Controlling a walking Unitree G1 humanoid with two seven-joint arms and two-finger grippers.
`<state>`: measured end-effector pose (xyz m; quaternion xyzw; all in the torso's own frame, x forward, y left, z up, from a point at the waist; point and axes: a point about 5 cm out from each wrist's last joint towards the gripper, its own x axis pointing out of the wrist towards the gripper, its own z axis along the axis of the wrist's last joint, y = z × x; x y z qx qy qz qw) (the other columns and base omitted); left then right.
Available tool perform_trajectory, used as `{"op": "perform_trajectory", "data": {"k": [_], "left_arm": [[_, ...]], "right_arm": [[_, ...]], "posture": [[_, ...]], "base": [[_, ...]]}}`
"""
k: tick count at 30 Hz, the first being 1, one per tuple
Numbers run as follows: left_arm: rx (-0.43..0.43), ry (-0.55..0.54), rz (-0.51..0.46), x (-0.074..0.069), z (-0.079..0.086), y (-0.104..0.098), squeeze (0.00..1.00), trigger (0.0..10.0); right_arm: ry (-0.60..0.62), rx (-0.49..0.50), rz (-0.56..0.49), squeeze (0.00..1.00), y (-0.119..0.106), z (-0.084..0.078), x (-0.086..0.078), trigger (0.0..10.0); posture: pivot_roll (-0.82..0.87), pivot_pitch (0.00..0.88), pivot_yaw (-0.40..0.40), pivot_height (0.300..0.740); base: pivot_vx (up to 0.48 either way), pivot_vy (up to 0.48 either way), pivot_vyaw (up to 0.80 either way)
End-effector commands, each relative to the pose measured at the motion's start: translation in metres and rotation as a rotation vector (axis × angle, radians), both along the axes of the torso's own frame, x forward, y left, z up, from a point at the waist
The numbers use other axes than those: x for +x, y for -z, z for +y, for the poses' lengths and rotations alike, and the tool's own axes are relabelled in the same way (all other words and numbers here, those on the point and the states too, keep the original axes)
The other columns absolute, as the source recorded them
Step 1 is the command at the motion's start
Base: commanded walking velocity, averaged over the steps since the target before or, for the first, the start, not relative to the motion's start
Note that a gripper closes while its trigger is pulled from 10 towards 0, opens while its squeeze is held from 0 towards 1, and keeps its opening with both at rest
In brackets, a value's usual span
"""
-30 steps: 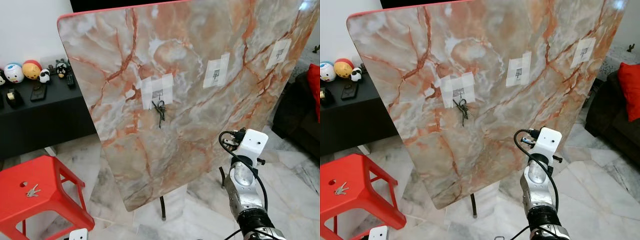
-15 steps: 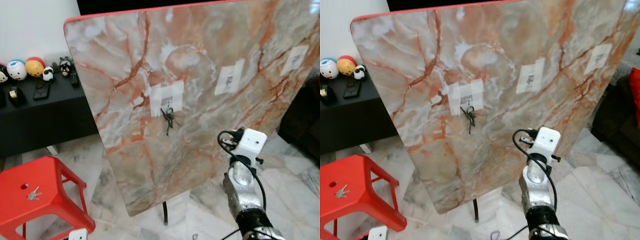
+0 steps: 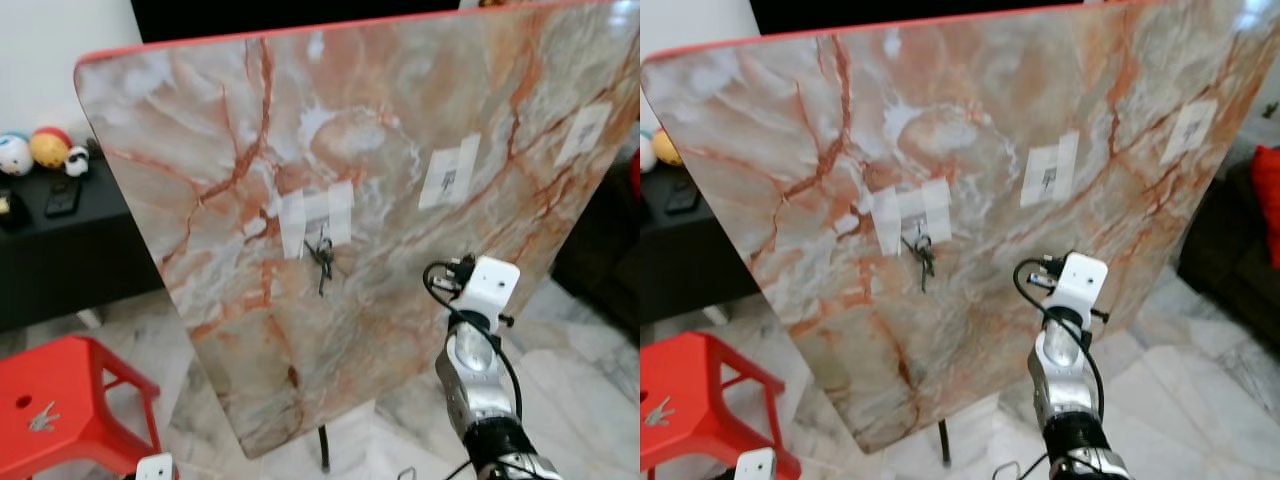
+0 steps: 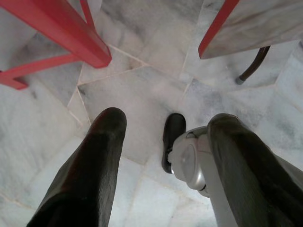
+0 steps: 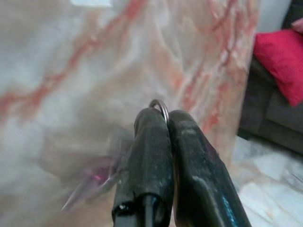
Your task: Hang keys on a hook
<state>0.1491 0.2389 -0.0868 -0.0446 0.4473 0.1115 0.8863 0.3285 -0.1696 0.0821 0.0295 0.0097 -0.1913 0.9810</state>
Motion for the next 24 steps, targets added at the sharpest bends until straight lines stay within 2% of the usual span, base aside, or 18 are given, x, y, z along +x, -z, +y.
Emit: {"op": "perform_trajectory", "data": {"k": [1, 4, 6, 7, 10, 11, 12, 14, 24], "left_arm": [[-0.009, -0.006, 0.021, -0.006, -0.001, 0.003, 0.00, 10.0], [-0.009, -0.006, 0.021, -0.006, -0.001, 0.003, 0.00, 10.0], [-0.009, -0.007, 0.021, -0.006, -0.001, 0.003, 0.00, 10.0], [-0.009, -0.007, 0.021, -0.006, -0.001, 0.003, 0.00, 10.0], [-0.010, -0.009, 0.020, -0.005, -0.001, 0.003, 0.00, 10.0], [-0.010, -0.009, 0.020, -0.005, -0.001, 0.003, 0.00, 10.0], [-0.011, -0.010, 0.019, -0.005, -0.001, 0.003, 0.00, 10.0], [-0.012, -0.012, 0.018, -0.005, -0.002, 0.003, 0.00, 10.0], [-0.016, -0.014, 0.015, -0.005, -0.002, 0.003, 0.00, 10.0]], "right_arm": [[-0.005, -0.042, -0.053, 0.00, -0.011, -0.001, 0.003, 10.0], [-0.003, -0.104, -0.089, 0.00, -0.020, 0.000, 0.005, 10.0], [-0.021, -0.201, -0.114, 0.00, -0.027, 0.003, 0.007, 10.0], [-0.021, -0.201, -0.114, 0.00, -0.027, 0.003, 0.007, 10.0], [-0.056, -0.309, -0.151, 0.00, -0.036, 0.010, 0.010, 10.0], [-0.056, -0.309, -0.151, 0.00, -0.036, 0.010, 0.010, 10.0], [-0.055, -0.365, -0.166, 0.00, -0.041, 0.012, 0.011, 10.0], [-0.037, -0.412, -0.190, 0.00, -0.046, 0.012, 0.013, 10.0], [0.040, -0.514, -0.216, 0.00, -0.057, 0.008, 0.017, 10.0]], "posture": [[0.02, 0.000, -0.029, 0.740], [0.02, 0.000, -0.027, 0.740], [0.02, 0.000, -0.027, 0.740], [0.02, 0.000, -0.027, 0.740], [0.02, 0.000, -0.027, 0.740], [0.02, 0.000, -0.027, 0.740], [0.02, 0.000, -0.027, 0.740], [0.02, 0.000, -0.027, 0.740], [0.01, 0.000, -0.023, 0.740]], "base": [[0.000, 0.000, 0.00], [0.000, 0.000, 0.00], [0.000, 0.000, 0.00], [0.000, 0.000, 0.00], [0.000, 0.000, 0.00], [0.000, 0.000, 0.00], [0.000, 0.000, 0.00], [0.000, 0.000, 0.00], [0.000, 0.000, 0.00]]}}
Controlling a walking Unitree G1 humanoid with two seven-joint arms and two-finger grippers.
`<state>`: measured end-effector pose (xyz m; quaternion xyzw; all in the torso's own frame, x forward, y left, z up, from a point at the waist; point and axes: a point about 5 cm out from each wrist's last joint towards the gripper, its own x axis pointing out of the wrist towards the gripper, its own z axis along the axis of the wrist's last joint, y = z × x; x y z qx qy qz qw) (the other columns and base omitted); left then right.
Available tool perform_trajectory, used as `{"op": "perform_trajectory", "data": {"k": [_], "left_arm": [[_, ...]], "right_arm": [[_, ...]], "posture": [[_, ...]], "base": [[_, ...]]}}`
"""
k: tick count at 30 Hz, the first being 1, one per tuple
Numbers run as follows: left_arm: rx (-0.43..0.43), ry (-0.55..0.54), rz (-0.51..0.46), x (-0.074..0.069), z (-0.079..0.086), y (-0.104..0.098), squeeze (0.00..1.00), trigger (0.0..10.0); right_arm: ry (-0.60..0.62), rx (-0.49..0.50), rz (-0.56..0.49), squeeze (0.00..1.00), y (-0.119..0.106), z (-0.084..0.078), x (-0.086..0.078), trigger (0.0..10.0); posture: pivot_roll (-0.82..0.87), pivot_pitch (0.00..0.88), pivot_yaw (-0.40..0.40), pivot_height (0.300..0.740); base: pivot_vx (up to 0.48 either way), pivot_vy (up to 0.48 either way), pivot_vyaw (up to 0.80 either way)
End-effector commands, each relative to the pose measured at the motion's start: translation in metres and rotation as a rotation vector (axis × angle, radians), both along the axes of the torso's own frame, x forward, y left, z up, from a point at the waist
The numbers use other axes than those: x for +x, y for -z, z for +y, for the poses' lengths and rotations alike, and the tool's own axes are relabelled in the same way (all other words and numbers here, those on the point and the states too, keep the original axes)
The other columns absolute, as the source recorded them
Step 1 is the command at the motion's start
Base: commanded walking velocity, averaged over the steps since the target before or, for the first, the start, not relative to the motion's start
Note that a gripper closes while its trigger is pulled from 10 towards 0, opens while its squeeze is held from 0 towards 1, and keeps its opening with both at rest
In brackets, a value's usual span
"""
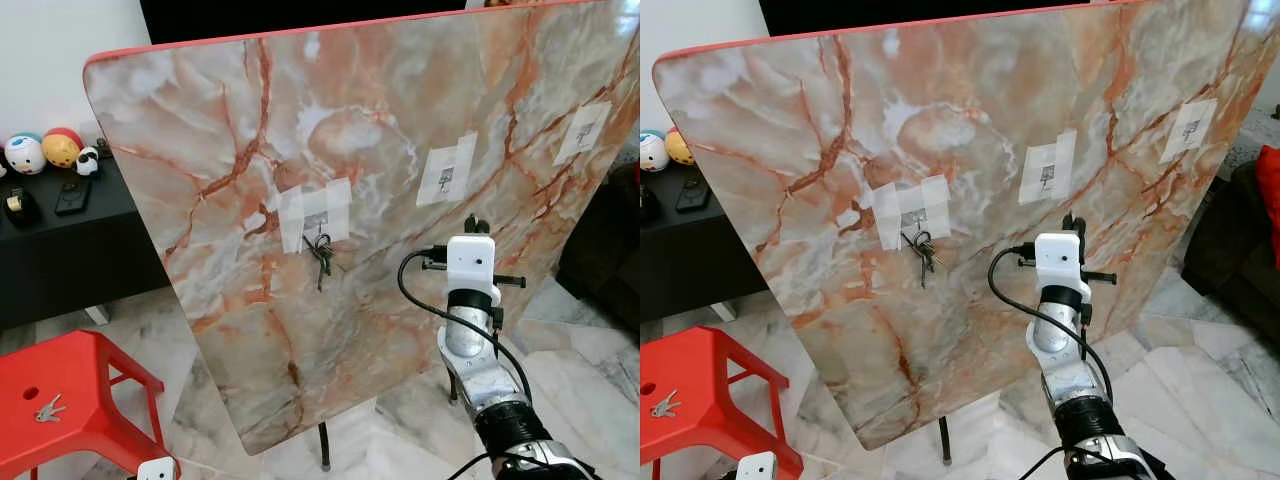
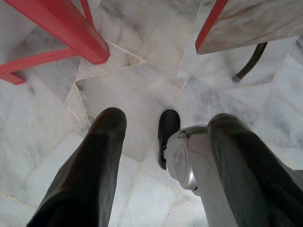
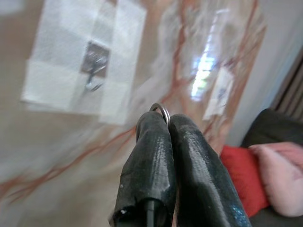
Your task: Hang keys on a hook
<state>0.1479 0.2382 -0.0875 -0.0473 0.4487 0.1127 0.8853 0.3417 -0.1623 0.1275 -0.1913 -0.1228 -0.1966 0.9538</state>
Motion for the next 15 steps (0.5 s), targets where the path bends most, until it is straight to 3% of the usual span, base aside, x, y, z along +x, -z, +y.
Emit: {"op": "perform_trajectory", "data": {"k": [1, 12, 15], "left_arm": [[-0.012, -0.010, 0.012, -0.004, -0.001, 0.002, 0.00, 10.0], [-0.011, -0.012, 0.011, -0.004, -0.001, 0.002, 0.00, 10.0], [-0.012, -0.012, 0.010, -0.003, -0.001, 0.002, 0.00, 10.0]], "right_arm": [[0.011, -0.025, -0.040, 0.00, -0.012, 0.001, 0.004, 10.0], [-0.029, -0.076, -0.026, 0.00, -0.022, 0.007, 0.018, 10.0], [-0.046, -0.145, -0.014, 0.00, -0.023, 0.013, 0.022, 10.0]], "posture": [[0.01, 0.000, -0.022, 0.740], [0.01, 0.000, -0.016, 0.740], [0.01, 0.000, -0.016, 0.740]], "base": [[0.000, 0.000, 0.00], [0.000, 0.000, 0.00], [0.000, 0.000, 0.00]]}}
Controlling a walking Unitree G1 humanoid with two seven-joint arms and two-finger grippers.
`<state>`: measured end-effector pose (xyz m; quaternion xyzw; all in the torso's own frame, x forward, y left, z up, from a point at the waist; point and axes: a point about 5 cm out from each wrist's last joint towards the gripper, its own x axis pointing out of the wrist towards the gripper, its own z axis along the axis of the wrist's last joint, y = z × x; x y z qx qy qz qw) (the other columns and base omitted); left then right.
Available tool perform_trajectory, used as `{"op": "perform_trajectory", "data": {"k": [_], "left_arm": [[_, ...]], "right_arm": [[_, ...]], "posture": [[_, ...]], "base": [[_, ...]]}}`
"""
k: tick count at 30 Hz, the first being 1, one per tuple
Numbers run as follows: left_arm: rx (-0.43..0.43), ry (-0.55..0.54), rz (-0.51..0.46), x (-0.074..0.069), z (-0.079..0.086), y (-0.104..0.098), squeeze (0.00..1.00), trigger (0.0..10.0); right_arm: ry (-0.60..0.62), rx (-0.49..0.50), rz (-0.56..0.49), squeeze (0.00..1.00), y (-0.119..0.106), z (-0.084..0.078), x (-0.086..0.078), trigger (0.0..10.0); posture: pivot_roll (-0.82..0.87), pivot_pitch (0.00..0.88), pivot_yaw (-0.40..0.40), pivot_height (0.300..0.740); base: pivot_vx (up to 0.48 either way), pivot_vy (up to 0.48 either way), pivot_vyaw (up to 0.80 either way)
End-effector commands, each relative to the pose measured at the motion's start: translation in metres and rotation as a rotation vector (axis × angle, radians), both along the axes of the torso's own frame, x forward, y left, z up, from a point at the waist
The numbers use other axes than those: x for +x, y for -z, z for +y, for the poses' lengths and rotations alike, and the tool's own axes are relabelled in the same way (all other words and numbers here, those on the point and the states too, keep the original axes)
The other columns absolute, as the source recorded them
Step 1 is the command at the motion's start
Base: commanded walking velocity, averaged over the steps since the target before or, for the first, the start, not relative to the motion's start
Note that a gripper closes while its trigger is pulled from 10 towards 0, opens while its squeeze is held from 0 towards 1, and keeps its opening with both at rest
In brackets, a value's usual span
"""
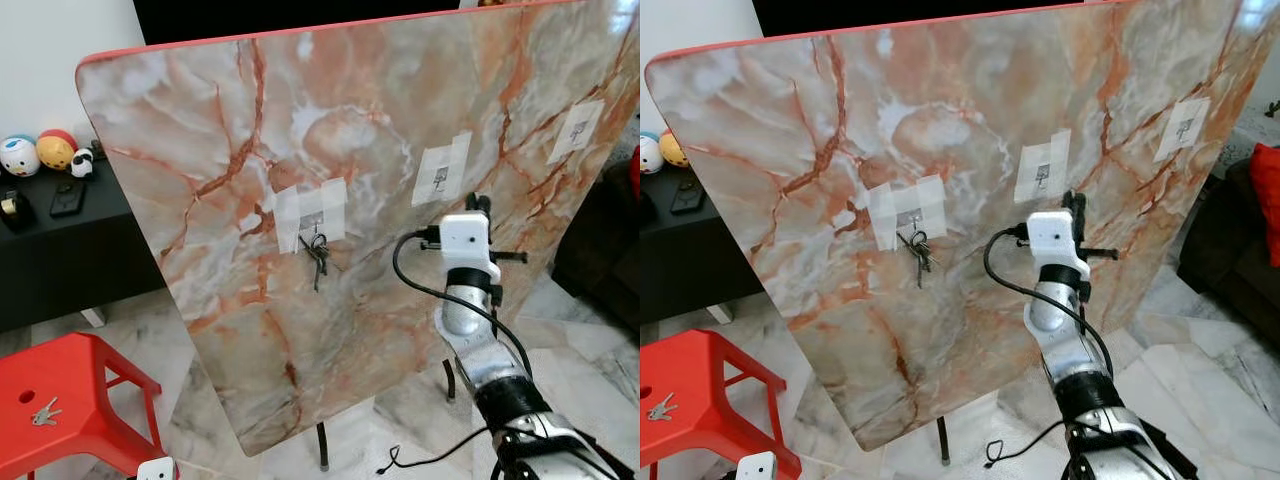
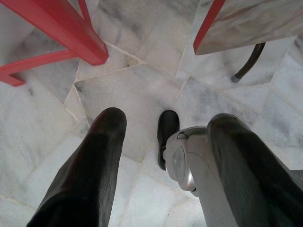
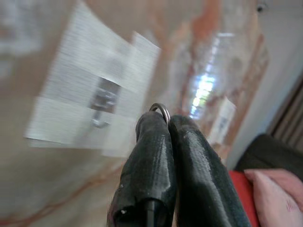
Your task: Hang keys on a hook
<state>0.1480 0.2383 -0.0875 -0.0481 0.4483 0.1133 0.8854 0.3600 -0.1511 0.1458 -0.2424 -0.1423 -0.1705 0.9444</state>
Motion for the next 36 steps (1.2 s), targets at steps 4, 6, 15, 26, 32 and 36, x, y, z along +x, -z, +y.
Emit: {"op": "perform_trajectory", "data": {"k": [4, 6, 15, 26, 32, 36], "left_arm": [[-0.010, -0.011, 0.010, -0.003, -0.001, 0.002, 0.00, 10.0], [-0.011, -0.012, 0.010, -0.003, -0.001, 0.002, 0.00, 10.0], [-0.010, -0.012, 0.009, -0.003, 0.000, 0.001, 0.00, 10.0], [-0.008, -0.009, 0.010, -0.003, 0.000, 0.001, 0.00, 10.0], [-0.007, -0.008, 0.009, -0.002, 0.000, 0.001, 0.00, 10.0], [-0.007, -0.007, 0.007, -0.002, 0.000, 0.001, 0.00, 10.0]], "right_arm": [[-0.007, -0.038, -0.004, 0.00, -0.007, 0.003, 0.006, 10.0], [-0.013, -0.066, -0.006, 0.00, -0.009, 0.005, 0.008, 10.0], [0.052, -0.072, -0.047, 0.00, -0.011, -0.001, 0.006, 10.0], [0.116, -0.064, 0.003, 0.00, -0.002, -0.007, 0.006, 10.0], [0.130, -0.071, 0.038, 0.00, -0.001, -0.012, 0.009, 10.0], [0.123, -0.074, 0.058, 0.00, -0.001, -0.012, 0.012, 10.0]], "posture": [[0.02, 0.000, -0.016, 0.740], [0.02, 0.000, -0.016, 0.740], [0.01, 0.000, -0.015, 0.740], [0.01, 0.000, -0.012, 0.740], [0.01, 0.000, -0.011, 0.740], [0.01, 0.000, -0.011, 0.740]], "base": [[0.000, 0.000, 0.00], [0.000, 0.000, 0.00], [0.000, 0.000, 0.00], [0.000, 0.000, 0.00], [0.000, 0.000, 0.00], [0.000, 0.000, 0.00]]}}
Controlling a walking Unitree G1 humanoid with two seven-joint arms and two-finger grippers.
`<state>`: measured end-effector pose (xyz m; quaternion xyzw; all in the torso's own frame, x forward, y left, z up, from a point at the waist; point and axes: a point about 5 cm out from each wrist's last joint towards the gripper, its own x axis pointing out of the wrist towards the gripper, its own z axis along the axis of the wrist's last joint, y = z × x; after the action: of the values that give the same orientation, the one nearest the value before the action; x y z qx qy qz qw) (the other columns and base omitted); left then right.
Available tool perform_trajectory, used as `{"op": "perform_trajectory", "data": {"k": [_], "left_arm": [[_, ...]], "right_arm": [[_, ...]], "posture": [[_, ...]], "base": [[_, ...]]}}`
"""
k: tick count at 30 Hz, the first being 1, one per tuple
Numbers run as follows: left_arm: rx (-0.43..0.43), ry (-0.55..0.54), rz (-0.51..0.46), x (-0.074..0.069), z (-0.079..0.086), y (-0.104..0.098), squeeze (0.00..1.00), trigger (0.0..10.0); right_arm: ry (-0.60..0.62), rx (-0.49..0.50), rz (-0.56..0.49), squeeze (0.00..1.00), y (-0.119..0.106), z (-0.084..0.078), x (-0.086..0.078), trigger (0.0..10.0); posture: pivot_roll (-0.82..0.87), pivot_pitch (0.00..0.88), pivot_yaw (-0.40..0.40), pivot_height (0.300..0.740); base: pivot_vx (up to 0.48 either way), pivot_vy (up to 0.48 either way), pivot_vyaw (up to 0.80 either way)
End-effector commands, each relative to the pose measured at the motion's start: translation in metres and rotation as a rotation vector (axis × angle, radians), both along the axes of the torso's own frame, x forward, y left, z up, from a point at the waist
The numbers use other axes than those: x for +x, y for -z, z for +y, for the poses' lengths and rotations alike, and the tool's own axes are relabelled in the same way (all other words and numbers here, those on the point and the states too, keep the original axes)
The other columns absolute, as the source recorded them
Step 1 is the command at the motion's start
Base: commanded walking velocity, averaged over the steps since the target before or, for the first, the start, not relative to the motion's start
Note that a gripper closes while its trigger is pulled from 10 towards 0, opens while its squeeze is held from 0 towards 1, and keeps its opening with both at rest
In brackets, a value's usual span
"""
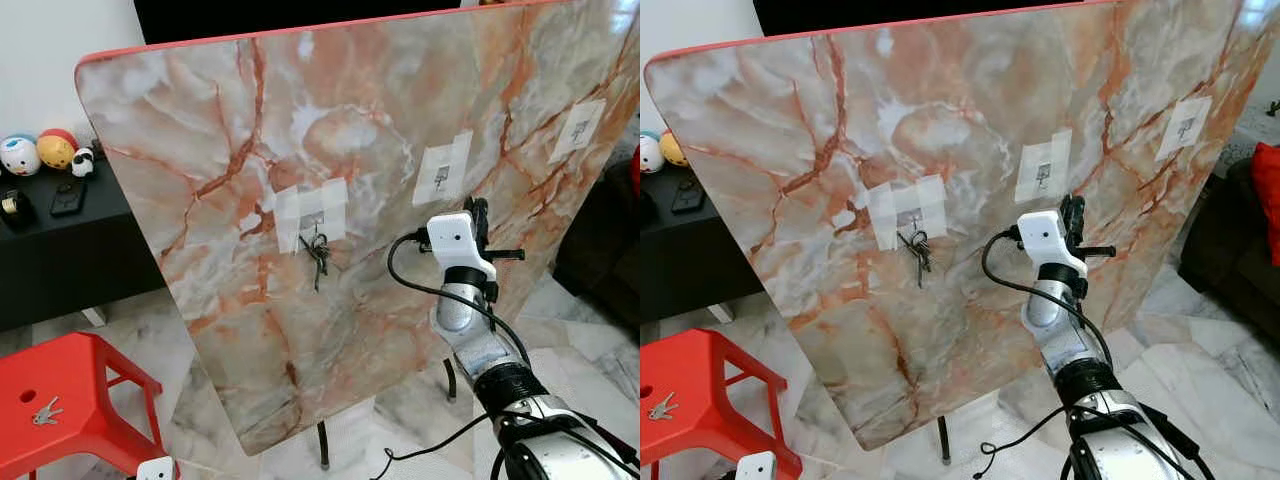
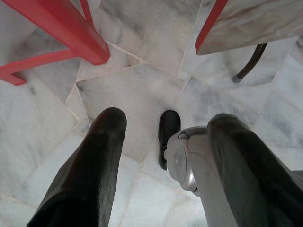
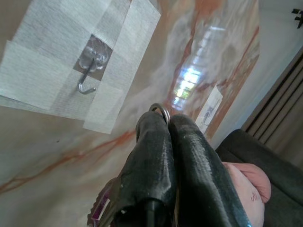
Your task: Hang keys on a hook
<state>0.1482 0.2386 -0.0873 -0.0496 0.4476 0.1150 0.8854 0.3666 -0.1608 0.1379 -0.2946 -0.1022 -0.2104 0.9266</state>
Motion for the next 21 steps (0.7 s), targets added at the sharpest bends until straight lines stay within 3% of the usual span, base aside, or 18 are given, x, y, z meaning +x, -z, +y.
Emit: {"op": "perform_trajectory", "data": {"k": [1, 21], "left_arm": [[-0.006, -0.003, 0.009, -0.0018, 0.0000, 0.0009, 0.00, 10.0], [-0.002, 0.000, 0.005, -0.0013, 0.0007, 0.0004, 0.00, 10.0]], "right_arm": [[0.004, 0.004, -0.010, 0.00, -0.0092, -0.0025, 0.0052, 10.0], [-0.072, -0.043, -0.006, 0.00, -0.0167, 0.0064, 0.0119, 10.0]], "posture": [[0.02, 0.000, -0.011, 0.740], [0.02, 0.000, -0.009, 0.740]], "base": [[0.000, 0.000, 0.00], [0.000, 0.000, 0.00]]}}
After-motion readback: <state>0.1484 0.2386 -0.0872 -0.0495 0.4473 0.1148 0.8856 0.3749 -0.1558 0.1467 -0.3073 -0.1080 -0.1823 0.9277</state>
